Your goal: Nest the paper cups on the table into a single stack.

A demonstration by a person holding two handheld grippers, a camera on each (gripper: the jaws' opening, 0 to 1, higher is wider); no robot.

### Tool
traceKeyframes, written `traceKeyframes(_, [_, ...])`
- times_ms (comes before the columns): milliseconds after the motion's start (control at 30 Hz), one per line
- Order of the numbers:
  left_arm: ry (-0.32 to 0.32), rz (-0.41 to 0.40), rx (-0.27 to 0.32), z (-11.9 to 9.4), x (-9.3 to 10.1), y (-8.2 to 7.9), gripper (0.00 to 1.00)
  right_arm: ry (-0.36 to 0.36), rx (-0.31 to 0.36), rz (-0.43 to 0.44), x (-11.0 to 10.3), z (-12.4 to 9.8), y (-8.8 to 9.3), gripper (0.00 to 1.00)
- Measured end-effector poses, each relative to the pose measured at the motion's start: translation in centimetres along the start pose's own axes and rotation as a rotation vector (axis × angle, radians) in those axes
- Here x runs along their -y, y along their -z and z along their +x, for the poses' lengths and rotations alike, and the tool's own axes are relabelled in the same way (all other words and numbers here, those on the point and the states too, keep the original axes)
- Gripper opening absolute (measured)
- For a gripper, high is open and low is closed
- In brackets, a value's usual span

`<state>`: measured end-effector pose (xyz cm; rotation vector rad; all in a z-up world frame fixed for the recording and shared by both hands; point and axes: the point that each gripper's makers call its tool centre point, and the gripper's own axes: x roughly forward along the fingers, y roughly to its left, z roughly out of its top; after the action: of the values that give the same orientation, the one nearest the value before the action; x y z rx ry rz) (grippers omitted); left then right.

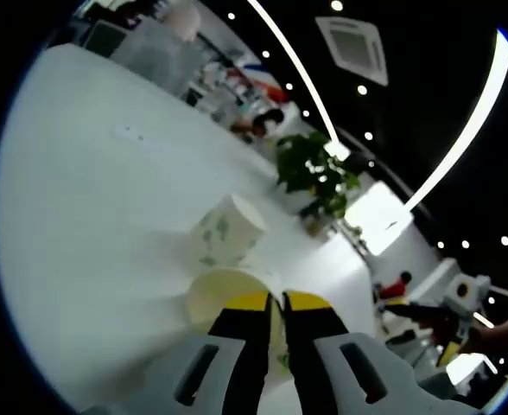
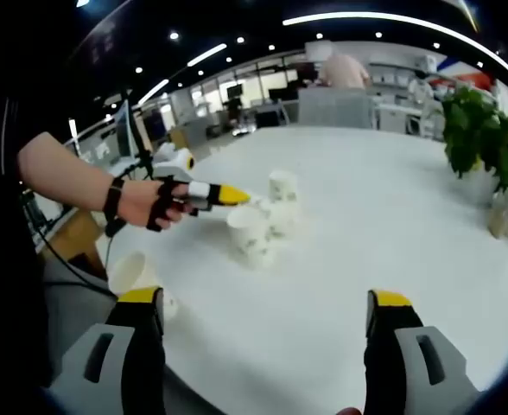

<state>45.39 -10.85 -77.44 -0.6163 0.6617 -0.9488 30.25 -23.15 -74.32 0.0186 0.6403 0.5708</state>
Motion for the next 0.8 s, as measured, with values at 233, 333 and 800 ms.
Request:
traceKeyframes(233, [0.000,-0.008,0.001,0.0,-0.1,-0.1,0.00,-0.008,-0.001,-0.004,0.0,0.2,-0.1,0.95])
traceKeyframes(333, [0.004,-0.010,0.001,0.0,0.0,-0.1,0.00,-0.010,-0.003,-0.008,0.0,0.2,0.0,0.95])
traceKeyframes(800, [0.022,0.006,0.022,-1.0,1.2,-1.4,0.00,-0.018,0.008,-0.014,0.0,0.3,-0.7,0.94])
